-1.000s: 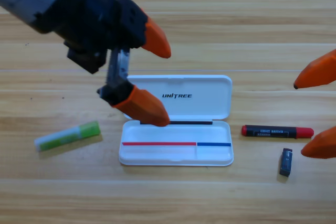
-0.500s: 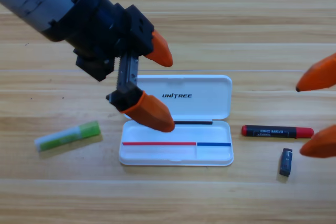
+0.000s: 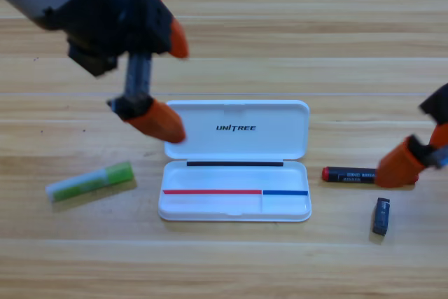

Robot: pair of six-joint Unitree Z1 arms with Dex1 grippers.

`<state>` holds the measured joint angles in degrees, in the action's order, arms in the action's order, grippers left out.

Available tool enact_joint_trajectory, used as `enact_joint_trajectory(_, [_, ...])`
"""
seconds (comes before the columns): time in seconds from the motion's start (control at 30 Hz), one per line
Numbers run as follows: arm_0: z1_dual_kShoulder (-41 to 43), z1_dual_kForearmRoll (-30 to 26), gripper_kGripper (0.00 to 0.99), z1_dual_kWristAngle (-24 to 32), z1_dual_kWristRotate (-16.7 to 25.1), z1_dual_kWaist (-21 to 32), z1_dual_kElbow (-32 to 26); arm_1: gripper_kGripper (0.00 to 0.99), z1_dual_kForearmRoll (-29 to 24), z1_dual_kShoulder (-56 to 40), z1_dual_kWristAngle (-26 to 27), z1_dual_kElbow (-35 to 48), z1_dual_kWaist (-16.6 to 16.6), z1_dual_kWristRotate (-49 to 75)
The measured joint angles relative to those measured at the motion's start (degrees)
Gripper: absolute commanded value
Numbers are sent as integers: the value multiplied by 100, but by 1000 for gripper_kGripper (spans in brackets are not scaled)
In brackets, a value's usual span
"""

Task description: Clean up eraser and pencils

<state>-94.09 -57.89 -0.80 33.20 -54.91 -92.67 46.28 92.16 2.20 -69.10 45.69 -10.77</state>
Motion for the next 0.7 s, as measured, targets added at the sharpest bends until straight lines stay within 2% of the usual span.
enact_joint_trajectory(0.13, [-88,-189,959,-319,312,450,21,990,31,565,-21,6,-27,-929])
enact_joint_trajectory(0.3, [-499,-190,959,-707,551,1315,266,983,21,989,-62,30,-73,-1931])
enact_joint_trajectory(0.47, [-949,-189,963,-807,688,1982,383,957,-60,1267,-163,31,-154,-2933])
enact_joint_trajectory(0.7, [-1491,-38,963,-678,763,2357,759,950,-461,1567,-223,305,-296,-3637])
